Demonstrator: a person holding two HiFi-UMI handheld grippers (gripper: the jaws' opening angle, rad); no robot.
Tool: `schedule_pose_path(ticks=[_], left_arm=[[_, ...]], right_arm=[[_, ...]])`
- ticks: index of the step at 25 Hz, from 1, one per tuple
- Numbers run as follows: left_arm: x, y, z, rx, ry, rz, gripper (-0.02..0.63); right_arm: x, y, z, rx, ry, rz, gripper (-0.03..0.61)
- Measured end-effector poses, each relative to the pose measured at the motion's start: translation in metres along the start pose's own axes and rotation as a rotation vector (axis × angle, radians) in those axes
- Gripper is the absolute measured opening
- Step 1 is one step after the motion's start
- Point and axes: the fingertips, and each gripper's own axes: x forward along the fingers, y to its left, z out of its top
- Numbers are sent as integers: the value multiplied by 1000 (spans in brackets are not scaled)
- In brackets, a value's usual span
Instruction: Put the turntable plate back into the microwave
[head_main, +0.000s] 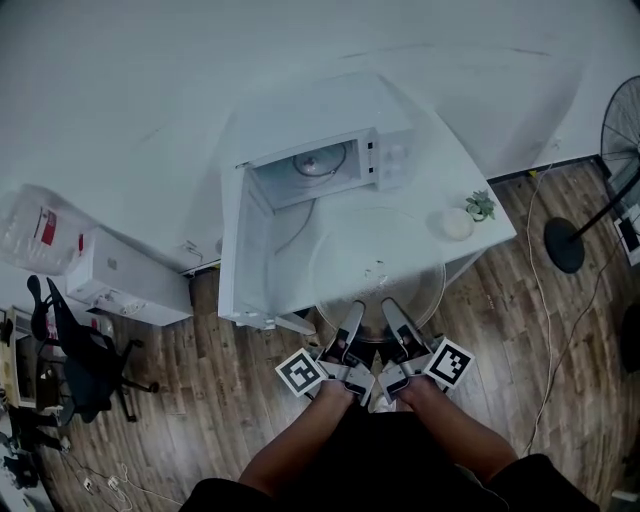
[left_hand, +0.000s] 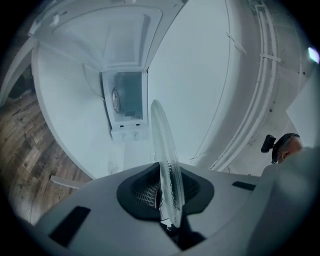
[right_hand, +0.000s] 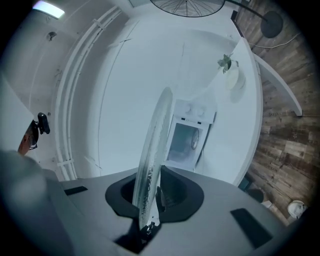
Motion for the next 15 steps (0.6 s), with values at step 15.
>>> schedule_pose_path(ticks=[15], left_arm=[[75, 40, 108, -8, -5, 25, 54]], right_arm=[[131, -36, 25, -10, 0, -43, 64]])
